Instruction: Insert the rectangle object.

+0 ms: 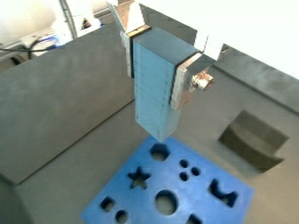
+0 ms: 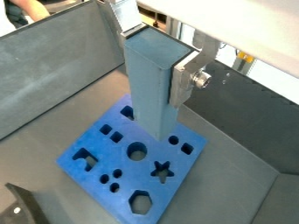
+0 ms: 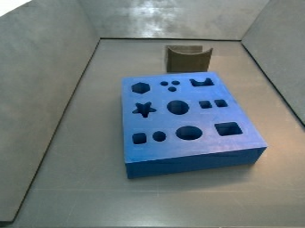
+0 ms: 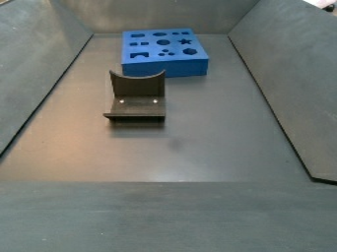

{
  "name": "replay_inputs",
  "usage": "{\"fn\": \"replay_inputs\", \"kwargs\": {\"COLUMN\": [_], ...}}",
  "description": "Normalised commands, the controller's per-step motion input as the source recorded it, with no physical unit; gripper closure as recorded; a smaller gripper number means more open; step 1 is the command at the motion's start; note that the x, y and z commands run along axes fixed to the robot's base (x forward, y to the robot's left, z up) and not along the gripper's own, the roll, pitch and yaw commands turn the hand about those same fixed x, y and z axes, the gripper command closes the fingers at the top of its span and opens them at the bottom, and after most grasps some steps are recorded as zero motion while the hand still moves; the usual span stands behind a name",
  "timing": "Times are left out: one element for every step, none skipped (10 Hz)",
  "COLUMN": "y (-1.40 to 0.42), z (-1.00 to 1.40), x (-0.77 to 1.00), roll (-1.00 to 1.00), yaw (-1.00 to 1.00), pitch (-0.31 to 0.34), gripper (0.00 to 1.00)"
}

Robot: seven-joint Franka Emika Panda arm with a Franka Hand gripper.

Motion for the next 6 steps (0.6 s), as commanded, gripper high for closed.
{"fn": "replay_inputs", "kwargs": {"y": [0.31,0.22,-0.18,-0.22,-0.10,-0.05], "z": [-0.03,-0.04,0.07,0.08,0.10,0.09], "x": [0.13,0.09,-0.19,-0.20,-0.10,-0.06], "roll": [0.38,0.30,-0.19,-0.25,-0.21,-0.17], "yaw": [-0.20,-0.16,-0.08,-0.05,-0.02,0.00], "pitch": [-0.153,-0.124,0.350,0.371,0.298,0.247], "gripper": [1.00,1.00,1.00,1.00,1.00,1.00]}}
